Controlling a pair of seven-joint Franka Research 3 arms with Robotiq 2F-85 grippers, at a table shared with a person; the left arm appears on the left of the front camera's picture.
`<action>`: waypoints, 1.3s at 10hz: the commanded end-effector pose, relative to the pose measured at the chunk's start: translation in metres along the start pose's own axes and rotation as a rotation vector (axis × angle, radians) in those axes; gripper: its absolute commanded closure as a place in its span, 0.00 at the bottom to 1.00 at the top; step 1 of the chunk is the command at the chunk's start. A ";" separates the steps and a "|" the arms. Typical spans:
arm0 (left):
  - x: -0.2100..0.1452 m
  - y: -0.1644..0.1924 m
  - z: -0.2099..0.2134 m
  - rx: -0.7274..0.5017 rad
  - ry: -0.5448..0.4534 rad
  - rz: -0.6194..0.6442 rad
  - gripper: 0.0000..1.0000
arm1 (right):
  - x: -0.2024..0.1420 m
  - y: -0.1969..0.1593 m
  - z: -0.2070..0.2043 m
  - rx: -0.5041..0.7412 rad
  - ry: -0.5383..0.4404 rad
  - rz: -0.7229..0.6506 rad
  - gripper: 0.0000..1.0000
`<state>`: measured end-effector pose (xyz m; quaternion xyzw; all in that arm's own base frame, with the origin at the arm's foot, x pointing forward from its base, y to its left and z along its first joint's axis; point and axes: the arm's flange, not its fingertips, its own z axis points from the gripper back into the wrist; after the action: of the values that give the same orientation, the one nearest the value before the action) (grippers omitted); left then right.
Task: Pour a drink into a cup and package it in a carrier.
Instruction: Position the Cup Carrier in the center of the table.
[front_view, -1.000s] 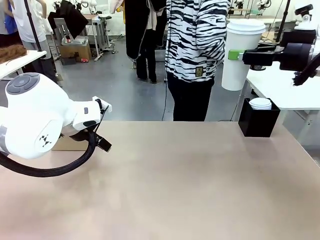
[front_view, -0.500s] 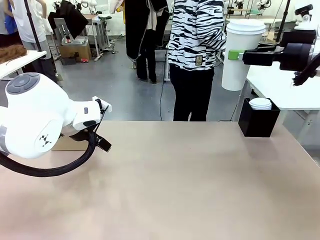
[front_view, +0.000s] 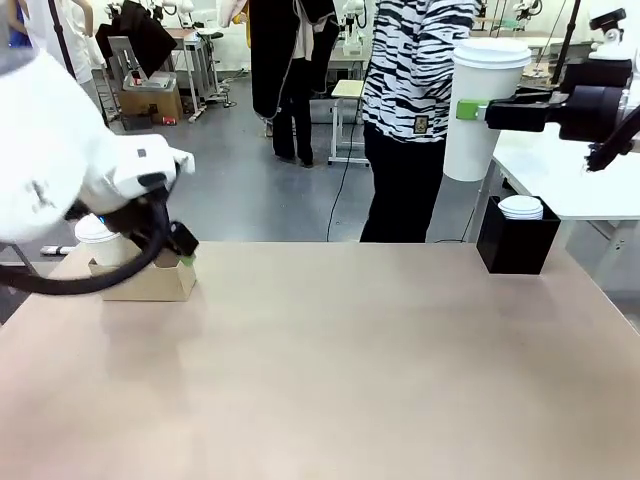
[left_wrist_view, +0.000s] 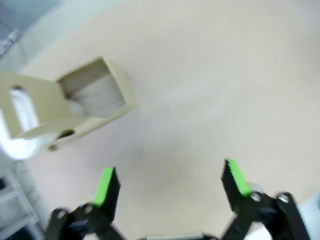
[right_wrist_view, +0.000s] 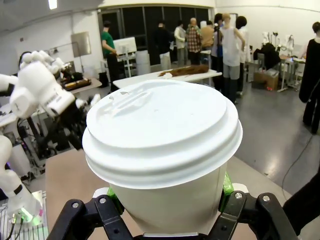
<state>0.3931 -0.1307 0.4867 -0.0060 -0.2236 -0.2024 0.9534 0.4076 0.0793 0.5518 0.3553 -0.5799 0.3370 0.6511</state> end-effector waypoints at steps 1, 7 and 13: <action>0.023 0.009 0.039 0.016 0.025 0.077 0.00 | 0.004 0.001 0.000 -0.002 -0.010 0.001 0.19; 0.090 0.095 0.042 0.098 0.109 0.293 0.00 | 0.004 0.001 0.000 -0.002 -0.010 0.001 0.19; 0.092 0.144 -0.019 0.125 0.166 0.385 0.00 | 0.004 0.001 0.000 -0.002 -0.010 0.001 0.19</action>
<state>0.5297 -0.0386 0.5174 0.0091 -0.1442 -0.0216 0.9893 0.4078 0.0789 0.5520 0.3542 -0.5802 0.3370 0.6514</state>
